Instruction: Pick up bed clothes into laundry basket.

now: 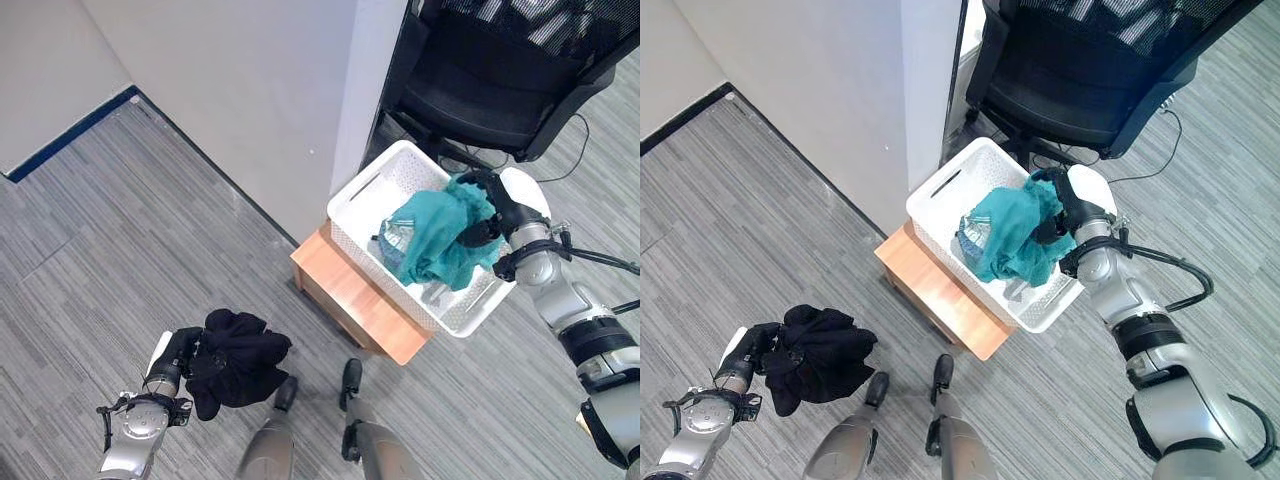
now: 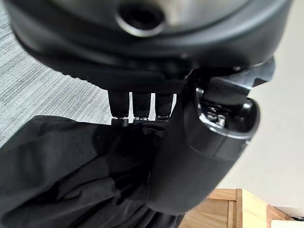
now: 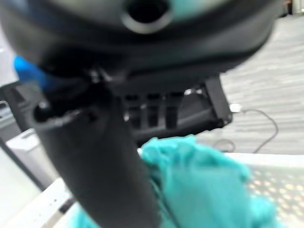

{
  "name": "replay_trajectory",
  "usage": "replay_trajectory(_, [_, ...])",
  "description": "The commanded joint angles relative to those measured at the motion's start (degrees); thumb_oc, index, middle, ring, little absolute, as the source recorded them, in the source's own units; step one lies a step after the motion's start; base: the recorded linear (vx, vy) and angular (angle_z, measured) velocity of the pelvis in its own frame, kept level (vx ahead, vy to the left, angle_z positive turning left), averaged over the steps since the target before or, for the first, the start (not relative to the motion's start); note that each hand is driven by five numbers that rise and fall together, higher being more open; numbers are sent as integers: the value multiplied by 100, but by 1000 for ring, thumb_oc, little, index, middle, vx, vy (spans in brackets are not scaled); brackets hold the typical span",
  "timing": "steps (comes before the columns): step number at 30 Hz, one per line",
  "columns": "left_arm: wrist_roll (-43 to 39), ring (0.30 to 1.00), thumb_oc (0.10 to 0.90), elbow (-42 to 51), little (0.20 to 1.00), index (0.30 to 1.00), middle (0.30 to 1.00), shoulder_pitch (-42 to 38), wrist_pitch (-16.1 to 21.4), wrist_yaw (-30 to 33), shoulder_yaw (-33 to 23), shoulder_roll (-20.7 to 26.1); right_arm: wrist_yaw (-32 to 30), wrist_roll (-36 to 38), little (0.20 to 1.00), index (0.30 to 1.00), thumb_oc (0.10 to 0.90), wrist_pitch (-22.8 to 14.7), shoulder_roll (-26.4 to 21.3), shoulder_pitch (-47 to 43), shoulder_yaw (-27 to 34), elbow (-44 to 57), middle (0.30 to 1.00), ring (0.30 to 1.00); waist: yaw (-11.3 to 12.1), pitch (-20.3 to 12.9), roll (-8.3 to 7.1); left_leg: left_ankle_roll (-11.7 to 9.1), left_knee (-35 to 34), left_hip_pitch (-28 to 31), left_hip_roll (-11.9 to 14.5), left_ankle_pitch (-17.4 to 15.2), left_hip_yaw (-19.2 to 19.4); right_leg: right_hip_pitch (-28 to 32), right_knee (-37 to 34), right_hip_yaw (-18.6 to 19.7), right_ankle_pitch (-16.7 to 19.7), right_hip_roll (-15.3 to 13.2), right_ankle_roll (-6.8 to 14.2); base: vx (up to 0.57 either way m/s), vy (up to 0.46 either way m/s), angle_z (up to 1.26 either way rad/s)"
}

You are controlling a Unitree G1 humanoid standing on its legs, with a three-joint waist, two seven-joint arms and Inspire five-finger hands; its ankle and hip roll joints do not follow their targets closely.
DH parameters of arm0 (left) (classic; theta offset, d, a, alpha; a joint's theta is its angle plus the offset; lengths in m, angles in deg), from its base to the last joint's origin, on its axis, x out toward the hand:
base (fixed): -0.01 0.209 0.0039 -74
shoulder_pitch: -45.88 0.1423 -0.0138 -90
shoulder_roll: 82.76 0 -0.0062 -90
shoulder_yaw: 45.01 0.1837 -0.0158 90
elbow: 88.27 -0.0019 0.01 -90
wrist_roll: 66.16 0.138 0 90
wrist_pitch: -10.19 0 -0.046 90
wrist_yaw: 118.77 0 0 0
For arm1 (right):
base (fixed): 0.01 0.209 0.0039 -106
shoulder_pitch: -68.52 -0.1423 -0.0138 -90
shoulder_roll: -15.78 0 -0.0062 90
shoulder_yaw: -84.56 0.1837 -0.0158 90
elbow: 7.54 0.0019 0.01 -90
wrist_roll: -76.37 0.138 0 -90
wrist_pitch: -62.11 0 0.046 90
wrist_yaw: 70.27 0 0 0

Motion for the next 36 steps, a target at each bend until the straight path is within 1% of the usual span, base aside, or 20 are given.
replay_trajectory(1, [46, 300, 400, 129, 300, 300, 300, -101, 326, 148, 173, 289, -429, 114, 900, 900, 800, -235, -363, -1039, -60, -172, 900, 900, 69, -384, 149, -178, -675, -135, 329, 446, -88, 588, 30, -133, -1228, -212, 639, 0, 0, 0])
replay_trajectory(4, [41, 300, 400, 92, 300, 300, 300, -60, 326, 156, 172, 270, -449, 92, 900, 900, 800, -259, -453, -1150, -137, -101, 900, 900, 83, -393, 131, -193, -675, -102, 339, 441, -86, 656, 30, -149, -1260, -206, 636, 11, 3, 0])
replay_trajectory(5, [44, 300, 400, 91, 300, 300, 300, -19, 319, 151, 146, 266, -470, -13, 900, 900, 800, -269, -676, -1203, -168, -2, 900, 900, 82, -417, 92, -204, -675, -67, 351, 431, -89, 716, 30, -159, -1282, -201, 634, 0, 0, 0])
replay_trajectory(6, [45, 300, 400, 93, 300, 300, 300, -20, 318, 151, 148, 262, -468, -14, 900, 900, 800, -267, -682, -1201, -167, 3, 900, 900, 82, -409, 98, -204, -675, -58, 352, 429, -92, 726, 30, -162, -1285, -200, 634, 0, 0, 0])
replay_trajectory(9, [83, 300, 400, 51, 300, 300, 300, 19, 289, 177, 45, 240, -596, -140, 900, 900, 800, -298, -1318, -1136, 50, 392, 900, 900, 16, -469, 14, -221, -675, 30, 378, 385, -75, 824, 30, -179, -1315, -202, 657, 35, 18, 5])
replay_trajectory(10, [190, 300, 400, -19, 300, 300, 300, 25, 257, 225, -72, 217, -725, -230, 900, 900, 800, -329, -1905, -825, 457, 844, 900, 900, -99, -546, -77, -224, -675, 116, 407, 328, -45, 909, 30, -154, -1319, -218, 683, 66, 27, 10])
replay_trajectory(12, [281, 300, 400, -130, 300, 300, 300, 66, 200, 263, -256, 155, -833, -294, 900, 900, 800, -333, -2348, -271, 1029, 1205, 900, 900, -261, -651, -133, -222, -675, 211, 424, 263, -13, 992, 30, -106, -1312, -225, 710, 65, 33, 6])
replay_trajectory(14, [360, 300, 400, -232, 300, 300, 300, 107, 160, 278, -420, 126, -904, -307, 900, 900, 800, -323, -2558, 582, 1883, 1472, 900, 900, -401, -771, -161, -215, -675, 320, 451, 192, 32, 1080, 30, -63, -1318, -250, 737, 56, 60, -4])
replay_trajectory(16, [382, 300, 400, -278, 300, 300, 300, 174, 107, 268, -540, 72, -927, -226, 900, 900, 800, -316, -2551, 1736, 2939, 1614, 900, 900, -533, -896, -192, -196, -675, 466, 468, 116, 93, 1170, 30, 4, -1307, -270, 765, 33, 85, -23])
replay_trajectory(18, [356, 300, 400, -269, 300, 300, 300, 271, 79, 306, -726, -42, -944, -191, 900, 900, 800, -271, -2398, 2634, 3670, 1548, 900, 900, -706, -1005, -186, -172, -675, 599, 484, 45, 180, 1230, 30, 71, -1272, -304, 806, 32, 91, -33])
replay_trajectory(20, [276, 300, 400, -252, 300, 300, 300, 321, 58, 356, -849, -128, -910, -263, 900, 900, 800, -210, -2143, 3328, 4176, 1586, 900, 900, -735, -1097, -185, -138, -675, 732, 485, -26, 276, 1278, 30, 147, -1249, -329, 837, 28, 101, -26])
replay_trajectory(25, [274, 300, 400, -81, 300, 300, 300, 356, 9, 514, -1172, -130, -773, -213, 900, 900, 800, 36, -1179, 4336, 4406, 633, 900, 900, -855, -1126, -85, -24, -675, 940, 402, -128, 606, 1284, 30, 360, -1121, -452, 943, -57, 126, -52])
replay_trajectory(26, [364, 300, 400, 23, 300, 300, 300, 302, -24, 560, -1206, -56, -733, -165, 900, 900, 800, 120, -641, 4488, 4239, 70, 900, 900, -924, -1092, -27, 12, -675, 943, 362, -118, 702, 1219, 30, 414, -976, -509, 991, -145, 98, -56])
replay_trajectory(27, [376, 300, 400, 50, 300, 300, 300, 268, -44, 599, -1226, -6, -744, -90, 900, 900, 800, 206, -412, 4402, 4058, -468, 900, 900, -937, -1063, -5, 27, -675, 934, 346, -107, 732, 1170, 32, 443, -904, -522, 1017, -114, 54, -57])
replay_trajectory(29, [341, 300, 400, 41, 300, 300, 300, 211, -54, 643, -1255, 30, -748, -31, 900, 900, 800, 253, -277, 4203, 3860, -847, 900, 900, -959, -1000, 5, 39, -675, 921, 351, -79, 774, 1098, 73, 479, -796, -537, 1070, -140, -27, -38])
replay_trajectory(30, [347, 300, 400, 89, 300, 300, 300, 147, -52, 699, -1217, 54, -699, -24, 900, 900, 800, 326, 25, 4147, 3614, -1208, 900, 900, -951, -906, 88, 61, -675, 869, 392, -20, 817, 1045, 137, 444, -789, -547, 1097, -280, -57, -30])
replay_trajectory(33, [344, 300, 400, 59, 300, 300, 300, -10, -54, 850, -1203, 60, -579, 162, 900, 900, 800, 377, 680, 3920, 3118, -2106, 900, 900, -799, -755, 249, 73, -675, 747, 564, 120, 1072, 1144, 564, 62, -1073, -727, 977, -340, -46, -38])
replay_trajectory(34, [286, 300, 400, 40, 300, 300, 300, -4, -47, 916, -1220, -24, -475, 200, 900, 900, 800, 389, 1100, 3928, 2884, -2631, 900, 900, -681, -755, 315, 56, -664, 727, 627, 186, 1211, 1373, 839, -71, -1269, -897, 923, -245, -36, -93])
replay_trajectory(35, [285, 300, 400, 40, 300, 300, 300, 5, -45, 919, -1221, -17, -478, 204, 900, 900, 800, 374, 1107, 3920, 2872, -2654, 900, 900, -680, -749, 303, 55, -660, 746, 621, 171, 1214, 1384, 858, -67, -1294, -904, 925, -282, -105, -100])
replay_trajectory(36, [215, 300, 400, 46, 300, 300, 300, 85, -46, 982, -1273, -130, -381, 255, 900, 900, 800, 437, 1440, 3992, 2799, -2995, 900, 900, -599, -833, 330, 31, -636, 690, 653, 230, 1286, 1633, 1011, -9, -1339, -1073, 942, -165, -127, -51])
